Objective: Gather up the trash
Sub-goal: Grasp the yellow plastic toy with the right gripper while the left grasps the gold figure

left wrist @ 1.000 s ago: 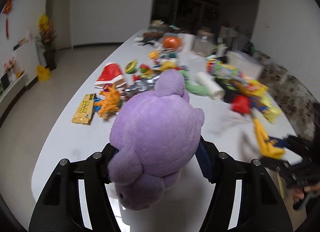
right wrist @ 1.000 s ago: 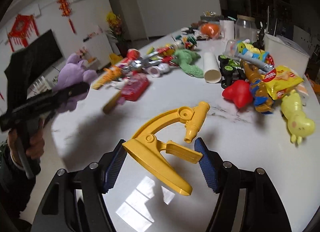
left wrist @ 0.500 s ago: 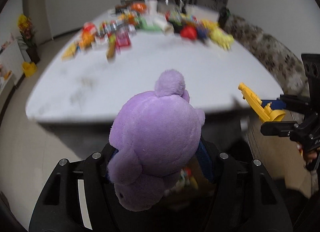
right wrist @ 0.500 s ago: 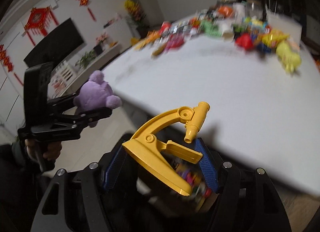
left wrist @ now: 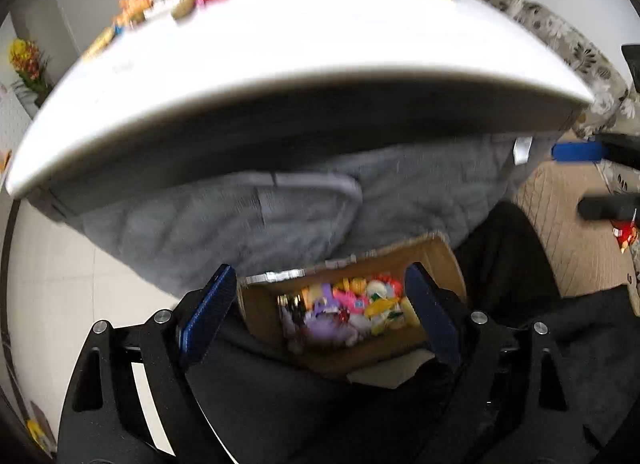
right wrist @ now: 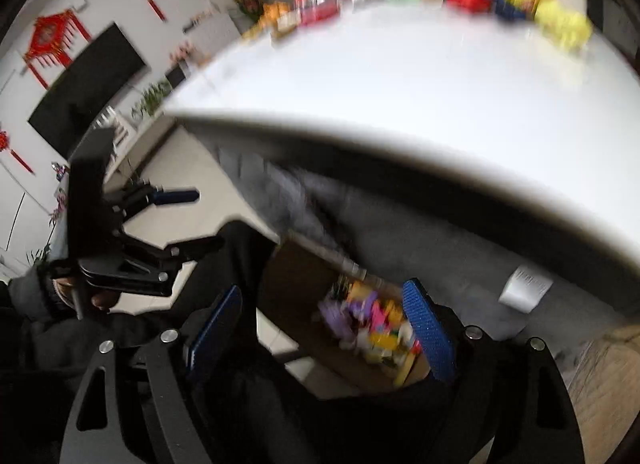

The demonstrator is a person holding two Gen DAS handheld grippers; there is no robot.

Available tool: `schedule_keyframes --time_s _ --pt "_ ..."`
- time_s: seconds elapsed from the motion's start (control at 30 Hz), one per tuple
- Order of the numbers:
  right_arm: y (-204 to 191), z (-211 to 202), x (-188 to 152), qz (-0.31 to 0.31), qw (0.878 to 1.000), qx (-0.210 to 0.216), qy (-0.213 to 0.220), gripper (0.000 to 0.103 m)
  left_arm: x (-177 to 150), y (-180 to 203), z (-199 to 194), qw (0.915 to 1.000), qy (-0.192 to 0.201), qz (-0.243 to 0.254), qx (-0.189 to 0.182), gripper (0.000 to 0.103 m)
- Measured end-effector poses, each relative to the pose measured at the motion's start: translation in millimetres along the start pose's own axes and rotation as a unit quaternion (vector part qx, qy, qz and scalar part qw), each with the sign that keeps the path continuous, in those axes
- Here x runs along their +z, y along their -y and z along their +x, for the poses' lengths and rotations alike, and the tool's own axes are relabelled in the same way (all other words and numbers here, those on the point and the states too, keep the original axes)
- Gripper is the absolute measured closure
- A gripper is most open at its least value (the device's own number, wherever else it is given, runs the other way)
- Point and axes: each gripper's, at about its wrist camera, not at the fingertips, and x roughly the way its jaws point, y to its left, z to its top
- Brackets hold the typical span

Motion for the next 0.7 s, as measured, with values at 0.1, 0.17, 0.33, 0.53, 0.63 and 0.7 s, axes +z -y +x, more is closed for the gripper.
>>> schedule_keyframes --time_s 0.1,0.17,0.33,0.53,0.63,0.7 --pt "19 -31 33 0.001 0.997 -0.045 0.059 0.021 24 -8 -18 0.9993 0.037 -0.008 0.002 0.016" --pt "40 -42 58 0.006 0.992 -0.085 0.088 0.019 40 -11 -26 0.9983 0.055 -0.017 -0.007 0.016" --pt "121 -51 142 0.04 0.972 -0.189 0.131 0.019 78 -26 -34 0.9948 0.09 -0.049 -0.006 0.014" --pt "204 -26 241 0.078 0.973 -0.207 0.057 0.019 108 -43 -24 0.9906 0.087 -0.103 -0.027 0.014" --pt "231 6 279 0.076 0.974 -0.209 -0.032 0.019 110 -48 -18 0.9902 0.085 -0.109 -0.019 0.014" --pt "245 24 291 0.073 0.973 -0.205 -0.075 0.019 116 -51 -12 0.9906 0.08 -0.11 -0.015 0.014"
